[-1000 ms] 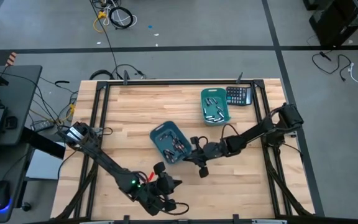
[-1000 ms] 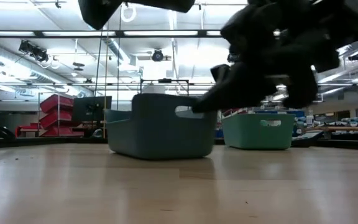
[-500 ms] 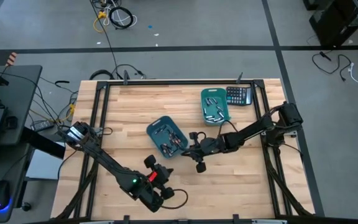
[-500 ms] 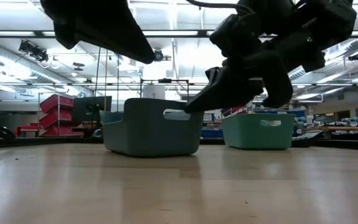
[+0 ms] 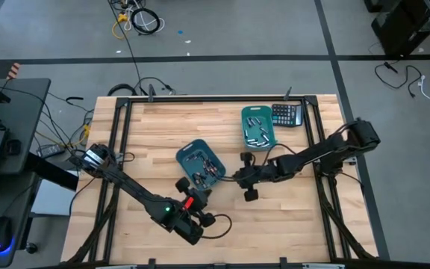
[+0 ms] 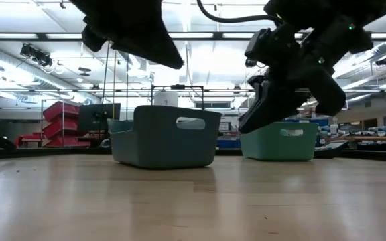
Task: Sort batteries
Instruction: Move all the bins to the top corner of the table
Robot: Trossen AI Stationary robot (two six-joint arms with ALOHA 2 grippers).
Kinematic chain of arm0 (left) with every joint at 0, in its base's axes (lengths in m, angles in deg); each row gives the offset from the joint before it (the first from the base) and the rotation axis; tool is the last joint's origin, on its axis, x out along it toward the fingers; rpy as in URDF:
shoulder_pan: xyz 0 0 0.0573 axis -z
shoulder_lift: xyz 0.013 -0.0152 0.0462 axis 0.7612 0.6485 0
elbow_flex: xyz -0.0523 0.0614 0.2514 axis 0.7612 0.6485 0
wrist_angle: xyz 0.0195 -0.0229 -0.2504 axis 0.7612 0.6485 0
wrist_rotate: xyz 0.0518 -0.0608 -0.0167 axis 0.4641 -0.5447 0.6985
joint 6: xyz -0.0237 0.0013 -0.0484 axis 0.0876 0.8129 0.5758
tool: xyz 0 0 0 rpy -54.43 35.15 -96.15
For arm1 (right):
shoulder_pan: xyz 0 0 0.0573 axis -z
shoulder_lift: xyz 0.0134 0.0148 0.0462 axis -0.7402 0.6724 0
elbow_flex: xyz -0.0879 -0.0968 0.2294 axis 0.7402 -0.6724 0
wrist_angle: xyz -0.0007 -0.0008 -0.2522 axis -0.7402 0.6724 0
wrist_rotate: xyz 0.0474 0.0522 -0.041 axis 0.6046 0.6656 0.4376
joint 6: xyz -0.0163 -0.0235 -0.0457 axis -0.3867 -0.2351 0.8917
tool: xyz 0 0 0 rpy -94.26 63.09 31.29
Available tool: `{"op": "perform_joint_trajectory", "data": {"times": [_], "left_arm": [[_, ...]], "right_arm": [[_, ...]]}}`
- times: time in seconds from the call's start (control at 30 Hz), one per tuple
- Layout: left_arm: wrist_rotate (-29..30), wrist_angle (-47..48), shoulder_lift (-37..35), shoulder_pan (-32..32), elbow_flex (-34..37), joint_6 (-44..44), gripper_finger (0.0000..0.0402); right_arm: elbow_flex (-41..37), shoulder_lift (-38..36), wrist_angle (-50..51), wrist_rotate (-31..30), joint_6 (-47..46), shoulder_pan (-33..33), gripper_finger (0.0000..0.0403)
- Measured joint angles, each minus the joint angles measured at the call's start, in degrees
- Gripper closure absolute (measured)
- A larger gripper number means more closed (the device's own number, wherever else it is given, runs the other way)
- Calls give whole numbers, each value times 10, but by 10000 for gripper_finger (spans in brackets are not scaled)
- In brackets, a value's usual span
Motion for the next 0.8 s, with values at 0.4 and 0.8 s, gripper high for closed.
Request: {"op": "perform_joint_trajectory", "data": {"times": [0.4,0.8], "left_arm": [[-35,-27,0,10,-1,-42,402],[-29,20,1,14,-26,-40,401]], "right_arm": [[0,25,-39,-23,28,99,403],[0,64,-127,105,36,99,403]]}}
